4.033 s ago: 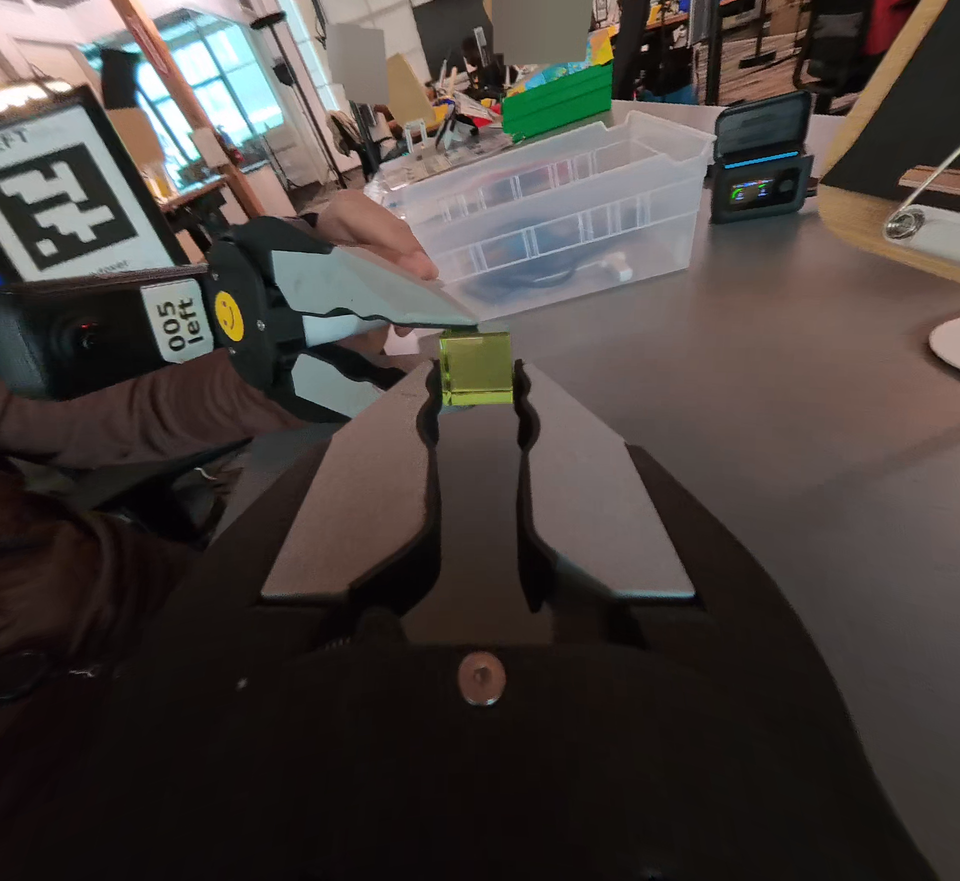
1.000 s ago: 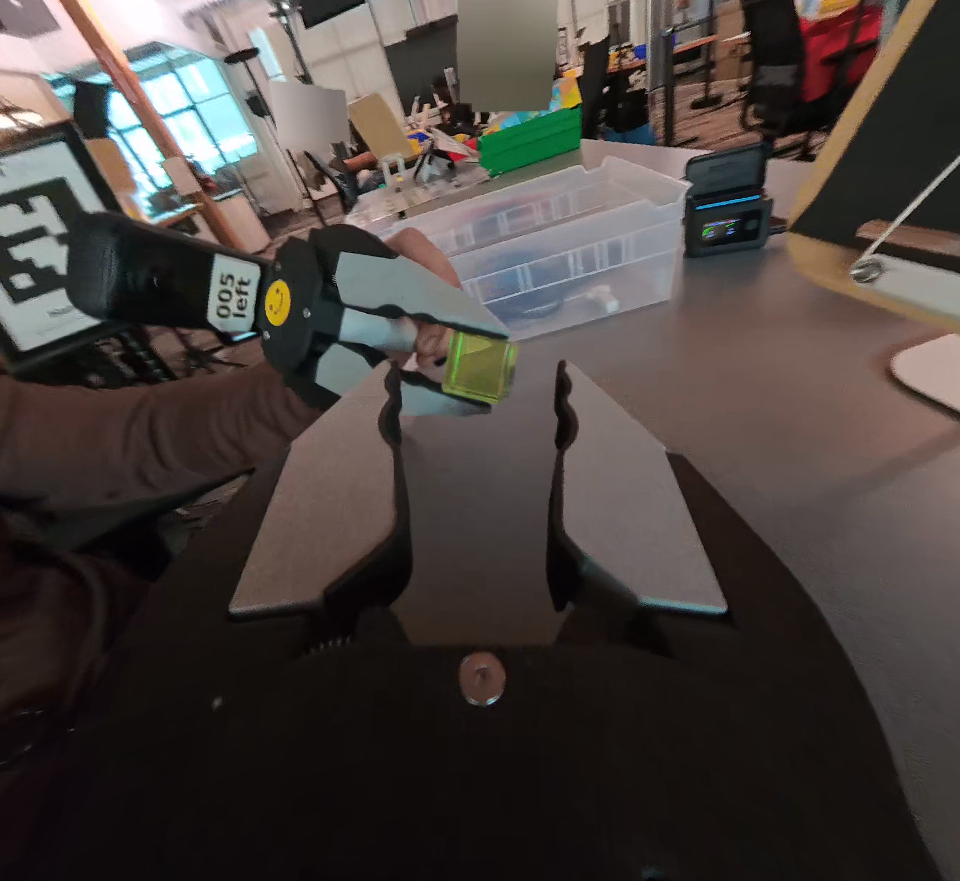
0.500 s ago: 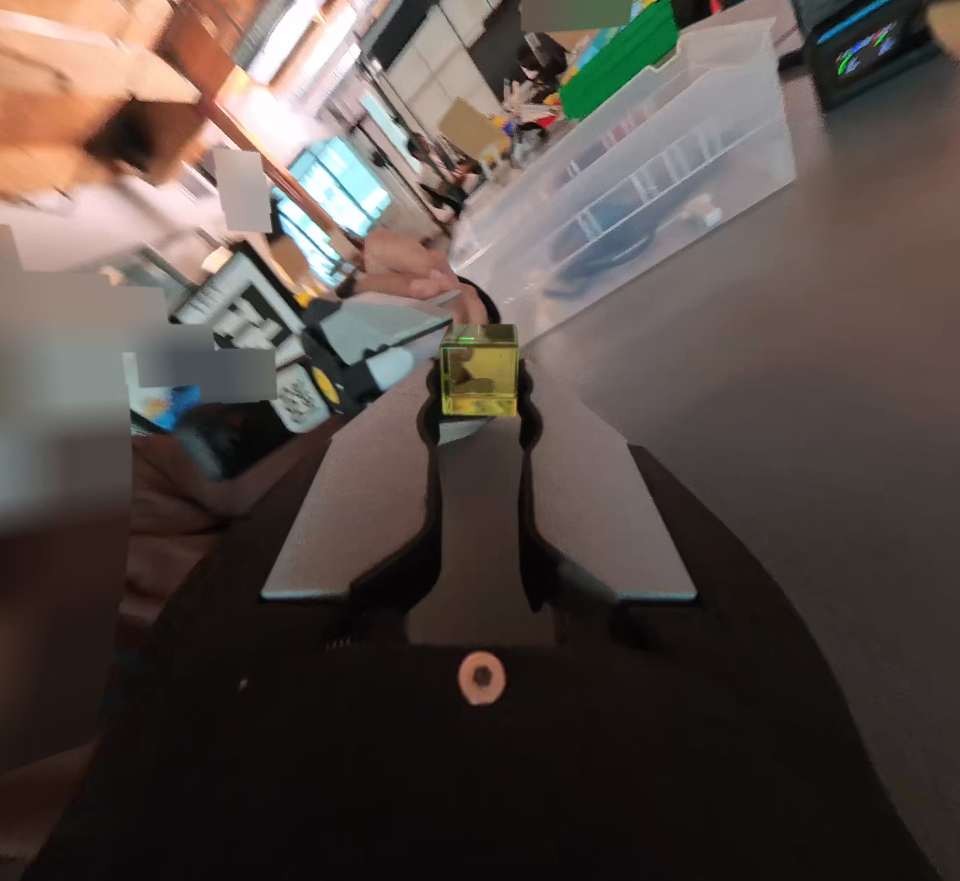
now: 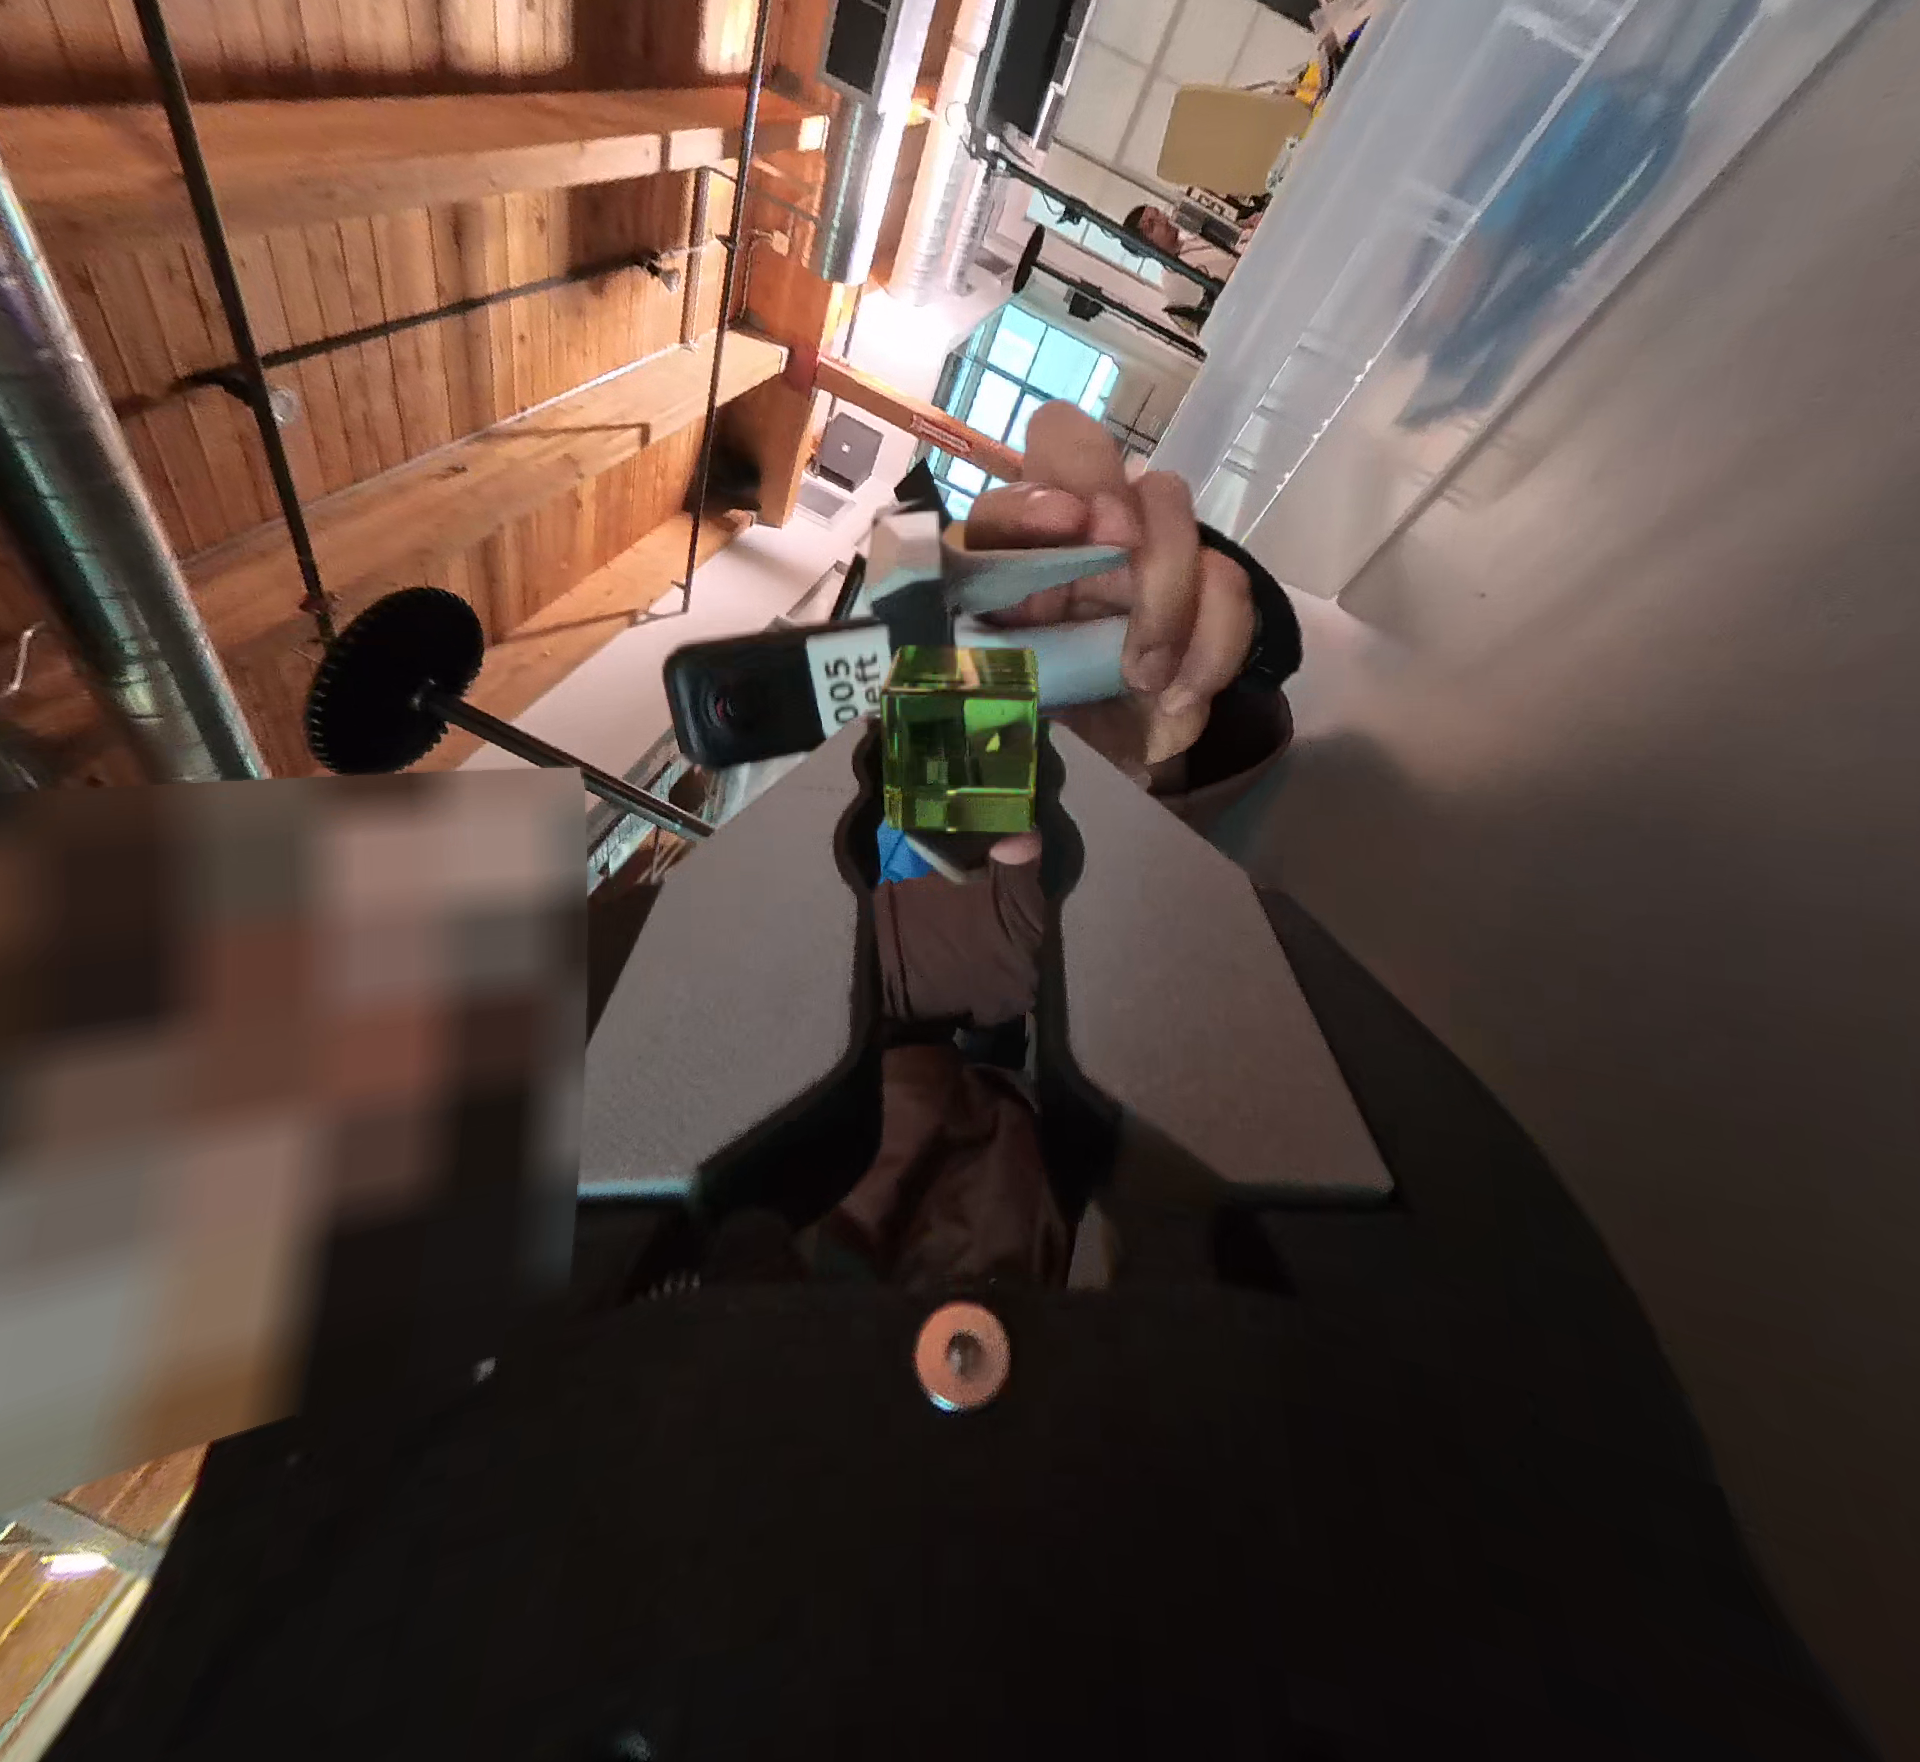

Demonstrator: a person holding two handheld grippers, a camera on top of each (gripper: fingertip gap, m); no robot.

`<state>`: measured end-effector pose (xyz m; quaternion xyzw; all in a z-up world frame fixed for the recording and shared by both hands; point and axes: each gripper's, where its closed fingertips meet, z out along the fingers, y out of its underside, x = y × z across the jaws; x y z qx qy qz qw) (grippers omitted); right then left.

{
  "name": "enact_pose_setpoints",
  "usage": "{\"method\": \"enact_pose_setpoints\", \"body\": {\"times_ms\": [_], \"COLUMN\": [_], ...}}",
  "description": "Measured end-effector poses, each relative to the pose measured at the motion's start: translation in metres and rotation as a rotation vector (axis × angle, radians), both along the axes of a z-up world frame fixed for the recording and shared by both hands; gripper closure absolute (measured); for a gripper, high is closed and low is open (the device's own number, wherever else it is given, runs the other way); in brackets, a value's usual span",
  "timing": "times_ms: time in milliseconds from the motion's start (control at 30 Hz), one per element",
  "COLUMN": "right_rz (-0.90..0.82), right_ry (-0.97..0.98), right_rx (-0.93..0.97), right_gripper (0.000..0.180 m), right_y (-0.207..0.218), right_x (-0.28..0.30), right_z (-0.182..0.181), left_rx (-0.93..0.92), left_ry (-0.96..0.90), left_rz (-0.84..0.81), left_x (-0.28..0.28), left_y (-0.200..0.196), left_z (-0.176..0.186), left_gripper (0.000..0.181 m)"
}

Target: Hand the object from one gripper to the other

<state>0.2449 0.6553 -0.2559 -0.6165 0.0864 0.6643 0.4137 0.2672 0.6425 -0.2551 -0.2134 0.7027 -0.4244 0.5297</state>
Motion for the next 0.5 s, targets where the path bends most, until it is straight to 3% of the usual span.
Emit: {"method": "enact_pose_setpoints", "body": {"times_ms": [33, 133, 267, 500], "right_rz": [0.007, 0.005, -0.062, -0.345], "right_ry": [-0.004, -0.048, -0.161, -0.647], "right_rx": [0.004, 0.003, 0.028, 0.185], "right_gripper": [0.155, 0.155, 0.149, 0.12], "right_y": [0.0, 0.001, 0.005, 0.004], "right_x": [-0.002, -0.006, -0.001, 0.033], "right_z": [0.001, -0.002, -0.005, 0.007], "left_rx": [-0.04, -0.098, -0.181, -0.621], "left_ry": [0.026, 0.102, 0.155, 0.318], "left_rz": [-0.012, -0.048, -0.083, -0.229], "left_x": [0.0, 0.0, 0.0, -0.005], "left_y": [0.001, 0.002, 0.004, 0.014], "left_z": [-0.001, -0.008, -0.009, 0.006], "left_gripper": [0.142, 0.157, 0.157, 0.157]}}
